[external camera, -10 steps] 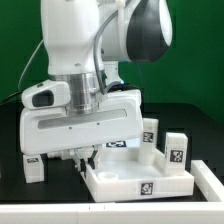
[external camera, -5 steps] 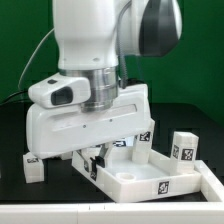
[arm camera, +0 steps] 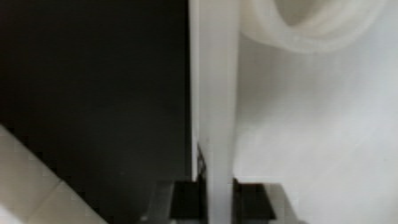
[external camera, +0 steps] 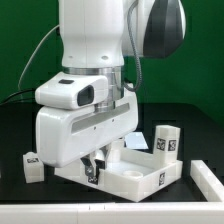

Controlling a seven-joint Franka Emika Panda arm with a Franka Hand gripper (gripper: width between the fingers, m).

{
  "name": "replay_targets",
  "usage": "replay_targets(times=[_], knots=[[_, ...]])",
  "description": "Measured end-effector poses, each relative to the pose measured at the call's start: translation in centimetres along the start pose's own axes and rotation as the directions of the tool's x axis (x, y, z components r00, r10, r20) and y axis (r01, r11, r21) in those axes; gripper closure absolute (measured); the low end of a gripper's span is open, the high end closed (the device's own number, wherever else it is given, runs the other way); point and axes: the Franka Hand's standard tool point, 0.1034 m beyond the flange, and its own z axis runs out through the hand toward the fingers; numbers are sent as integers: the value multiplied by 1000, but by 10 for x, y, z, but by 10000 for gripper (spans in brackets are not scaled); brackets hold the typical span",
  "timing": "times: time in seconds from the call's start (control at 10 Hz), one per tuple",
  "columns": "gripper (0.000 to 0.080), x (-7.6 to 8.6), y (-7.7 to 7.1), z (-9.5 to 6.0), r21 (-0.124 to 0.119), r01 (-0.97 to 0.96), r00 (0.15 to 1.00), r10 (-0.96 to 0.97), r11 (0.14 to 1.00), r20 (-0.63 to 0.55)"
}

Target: Assemble square table

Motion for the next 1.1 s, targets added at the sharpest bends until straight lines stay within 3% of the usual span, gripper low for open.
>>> replay_targets(times=[0.2,0.3,0.5,0.7,0.8,1.0,1.1], knots=[[742,36,4,-9,-21,250,967,-251,968,-54],[742,44,4,-10,-25,301,951,-302,953,-69],[742,35,7,-8,-28,395,917,-396,918,-41],[742,35,6,-8,-26,373,926,-374,927,-41],[742,42,5,-8,-39,385,921,-386,922,-48],[742,88,3,-11,-63,405,909,-409,912,-78],[742,99,5,-10,-73,416,902,-422,906,-88]])
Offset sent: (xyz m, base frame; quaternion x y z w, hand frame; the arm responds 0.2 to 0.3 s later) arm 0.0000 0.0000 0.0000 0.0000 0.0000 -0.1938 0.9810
